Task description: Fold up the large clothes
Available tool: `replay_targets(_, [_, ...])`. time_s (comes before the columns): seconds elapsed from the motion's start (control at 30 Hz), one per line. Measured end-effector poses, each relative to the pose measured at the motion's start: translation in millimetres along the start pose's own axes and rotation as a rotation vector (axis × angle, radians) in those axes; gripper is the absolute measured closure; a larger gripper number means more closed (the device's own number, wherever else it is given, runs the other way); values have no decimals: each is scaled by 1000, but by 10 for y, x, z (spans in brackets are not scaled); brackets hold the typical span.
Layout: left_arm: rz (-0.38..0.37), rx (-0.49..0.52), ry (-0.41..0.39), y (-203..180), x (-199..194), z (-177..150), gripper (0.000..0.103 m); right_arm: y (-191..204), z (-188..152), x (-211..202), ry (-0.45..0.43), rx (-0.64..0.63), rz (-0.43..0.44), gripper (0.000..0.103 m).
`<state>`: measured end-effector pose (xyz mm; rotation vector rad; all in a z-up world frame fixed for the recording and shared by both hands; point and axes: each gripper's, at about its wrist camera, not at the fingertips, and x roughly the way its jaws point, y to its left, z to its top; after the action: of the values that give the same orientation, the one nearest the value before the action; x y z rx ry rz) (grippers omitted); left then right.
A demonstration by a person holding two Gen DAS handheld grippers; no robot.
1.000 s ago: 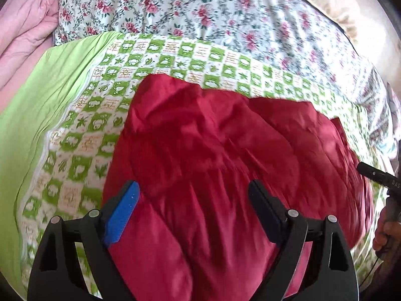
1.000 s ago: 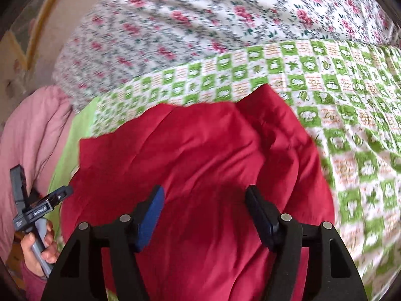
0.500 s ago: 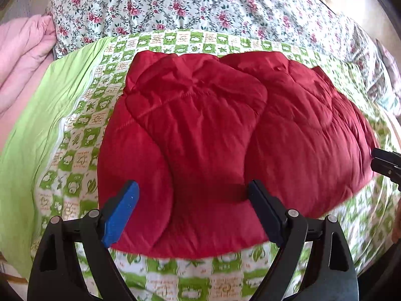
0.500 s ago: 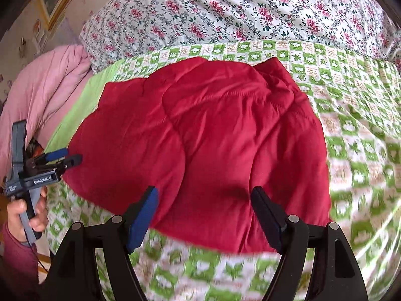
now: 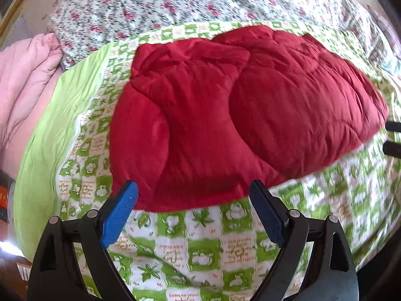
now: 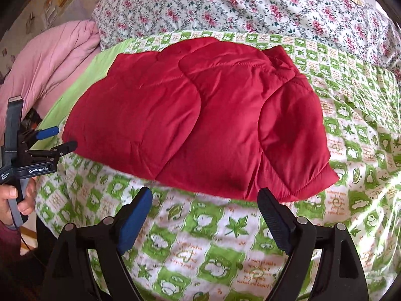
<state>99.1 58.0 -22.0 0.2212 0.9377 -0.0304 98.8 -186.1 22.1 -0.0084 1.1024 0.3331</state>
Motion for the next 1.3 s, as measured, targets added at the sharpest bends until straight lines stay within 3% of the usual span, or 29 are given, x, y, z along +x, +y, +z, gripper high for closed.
replay_targets(0.1, [-3, 40, 6, -55, -72, -21, 12, 57, -15, -11, 12, -30, -1, 13])
replay_targets(0.23, [-21, 45, -4, -20, -261, 76, 12, 145, 26, -160, -5, -84, -1, 0])
replay_targets(0.5, [-92, 40, -127, 59, -694, 251, 10, 357, 176, -600, -76, -227, -10, 0])
replay_targets(0.87, [-120, 0, -71, -20, -257, 352, 10, 282, 207, -199, -11, -181, 0, 0])
replay_targets(1.3, [-41, 61, -58, -118, -109, 525, 10, 278, 428, 160, 55, -196, 0, 0])
